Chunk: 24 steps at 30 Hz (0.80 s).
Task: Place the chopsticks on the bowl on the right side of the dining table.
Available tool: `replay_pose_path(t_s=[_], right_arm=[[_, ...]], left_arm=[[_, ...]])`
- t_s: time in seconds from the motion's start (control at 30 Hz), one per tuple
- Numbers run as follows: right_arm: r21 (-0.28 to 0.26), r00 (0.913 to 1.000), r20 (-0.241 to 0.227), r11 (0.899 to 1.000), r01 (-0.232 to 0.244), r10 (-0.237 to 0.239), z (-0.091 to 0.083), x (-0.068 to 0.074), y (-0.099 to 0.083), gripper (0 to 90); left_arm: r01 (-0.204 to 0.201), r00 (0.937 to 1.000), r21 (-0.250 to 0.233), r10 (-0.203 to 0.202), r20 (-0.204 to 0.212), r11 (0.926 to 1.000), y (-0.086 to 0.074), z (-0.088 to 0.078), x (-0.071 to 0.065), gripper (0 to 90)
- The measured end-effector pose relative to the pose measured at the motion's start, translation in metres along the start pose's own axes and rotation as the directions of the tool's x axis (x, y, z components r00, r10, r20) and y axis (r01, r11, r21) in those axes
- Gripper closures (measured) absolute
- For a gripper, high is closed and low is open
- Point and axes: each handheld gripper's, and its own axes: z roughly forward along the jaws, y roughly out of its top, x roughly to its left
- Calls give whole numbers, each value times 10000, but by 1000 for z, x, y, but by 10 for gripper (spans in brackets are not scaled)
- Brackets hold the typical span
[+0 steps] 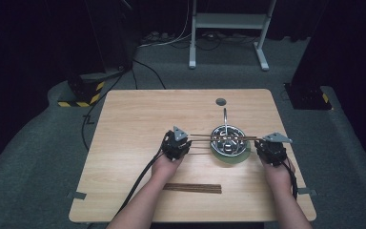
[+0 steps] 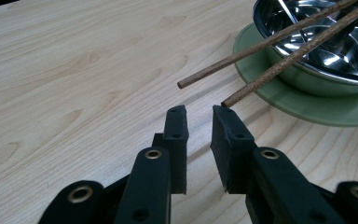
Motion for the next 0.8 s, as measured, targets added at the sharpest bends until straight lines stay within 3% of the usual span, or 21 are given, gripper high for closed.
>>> replay_pose_path(t_s=[0.27, 0.5, 0.73, 0.8], right_arm=[[-41, 9997, 103, 9998, 210, -210, 0, 2, 6, 749], [186, 9998, 138, 9998, 123, -125, 1, 4, 6, 747], [171, 9998, 151, 9998, 128, -131, 2, 6, 6, 747], [195, 9999, 134, 9998, 96, -98, 3, 6, 6, 747]], left_arm=[[54, 10000, 41, -54, 10, 10000, -3, -2, 0, 720], [-30, 9999, 37, 30, -120, 10000, -8, -7, 0, 699], [-117, 9998, -215, 120, 146, 9997, -7, -8, -5, 663], [-200, 9997, -194, 203, 144, 9996, -5, -6, -6, 698]])
